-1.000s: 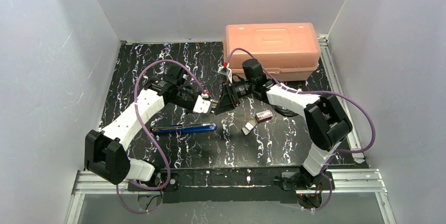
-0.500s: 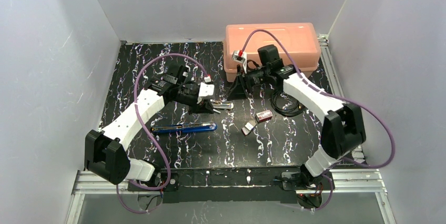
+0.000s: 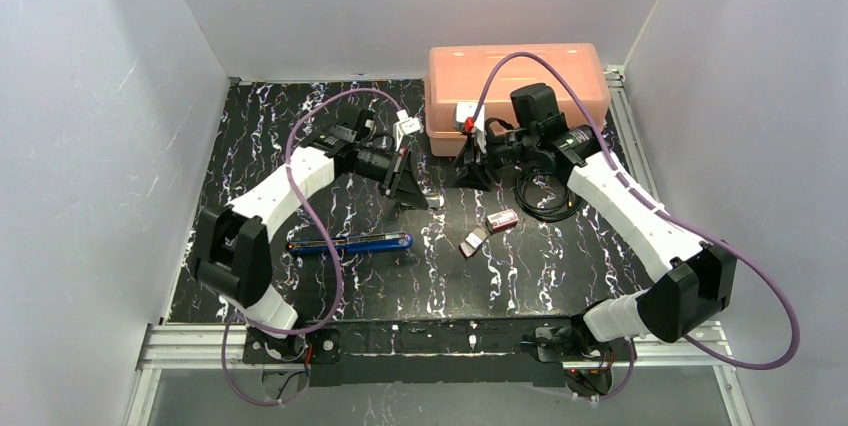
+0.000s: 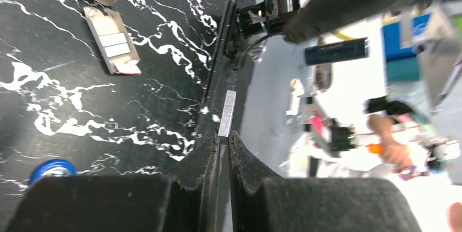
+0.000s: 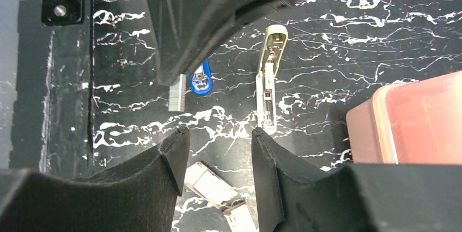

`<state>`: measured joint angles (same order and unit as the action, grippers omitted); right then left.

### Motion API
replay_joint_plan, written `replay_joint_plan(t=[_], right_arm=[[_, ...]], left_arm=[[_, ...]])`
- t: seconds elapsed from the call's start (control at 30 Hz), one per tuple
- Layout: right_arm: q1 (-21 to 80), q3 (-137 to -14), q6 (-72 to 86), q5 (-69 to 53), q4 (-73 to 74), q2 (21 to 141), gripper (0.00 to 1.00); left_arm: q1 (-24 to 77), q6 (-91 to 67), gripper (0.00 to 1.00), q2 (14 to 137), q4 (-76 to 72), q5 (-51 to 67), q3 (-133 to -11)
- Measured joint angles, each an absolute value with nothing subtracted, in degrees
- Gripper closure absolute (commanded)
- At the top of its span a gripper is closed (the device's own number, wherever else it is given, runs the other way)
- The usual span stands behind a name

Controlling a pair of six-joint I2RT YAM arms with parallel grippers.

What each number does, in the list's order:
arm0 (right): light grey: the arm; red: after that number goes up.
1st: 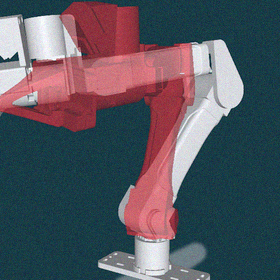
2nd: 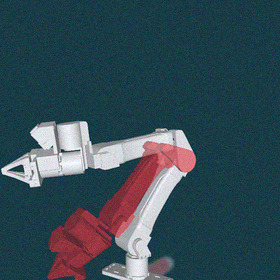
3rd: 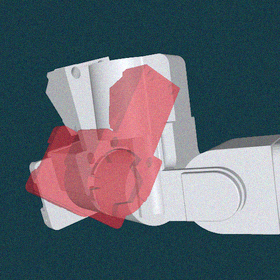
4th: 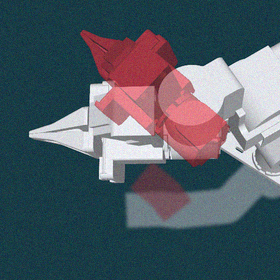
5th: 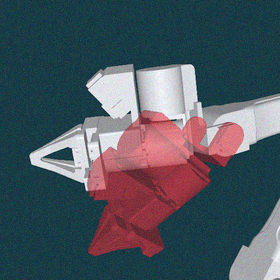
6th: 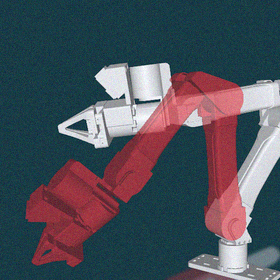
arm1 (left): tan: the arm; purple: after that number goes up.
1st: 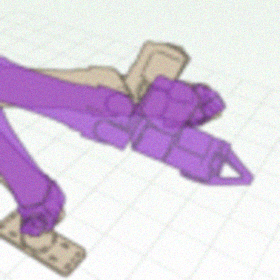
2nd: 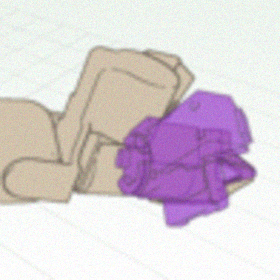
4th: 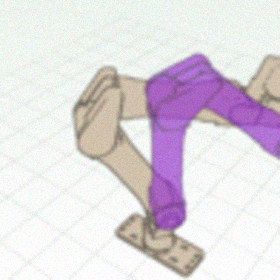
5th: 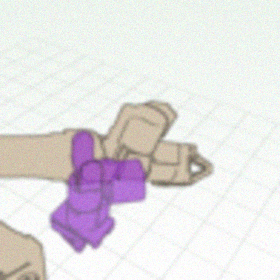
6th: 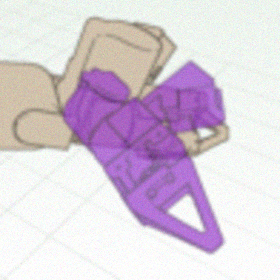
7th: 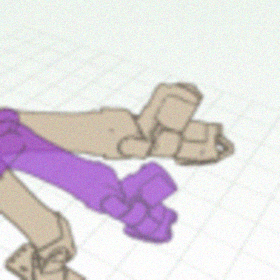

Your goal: Load the staples into the stapler

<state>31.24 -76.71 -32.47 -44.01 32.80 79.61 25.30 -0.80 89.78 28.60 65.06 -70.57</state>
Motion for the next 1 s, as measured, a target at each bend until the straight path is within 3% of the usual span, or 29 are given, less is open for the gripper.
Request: replay_joint_plan(t=[0.37, 0.8, 1.0], right_arm=[[34.9, -77.5, -38.9, -37.6, 37.6, 77.8, 0.44], [36.9, -77.0, -39.3, -34.2, 37.5, 77.8, 0.49], [37.9, -77.0, -39.4, -33.2, 37.5, 78.6, 0.59]], left_arm=[[25.2, -27.1, 1.00, 94.9, 17.6, 70.0, -71.7], [25.2, -40.1, 1.00, 96.2, 7.4, 72.6, -71.3], [25.2, -42.1, 1.00, 96.3, 5.7, 72.9, -71.2]])
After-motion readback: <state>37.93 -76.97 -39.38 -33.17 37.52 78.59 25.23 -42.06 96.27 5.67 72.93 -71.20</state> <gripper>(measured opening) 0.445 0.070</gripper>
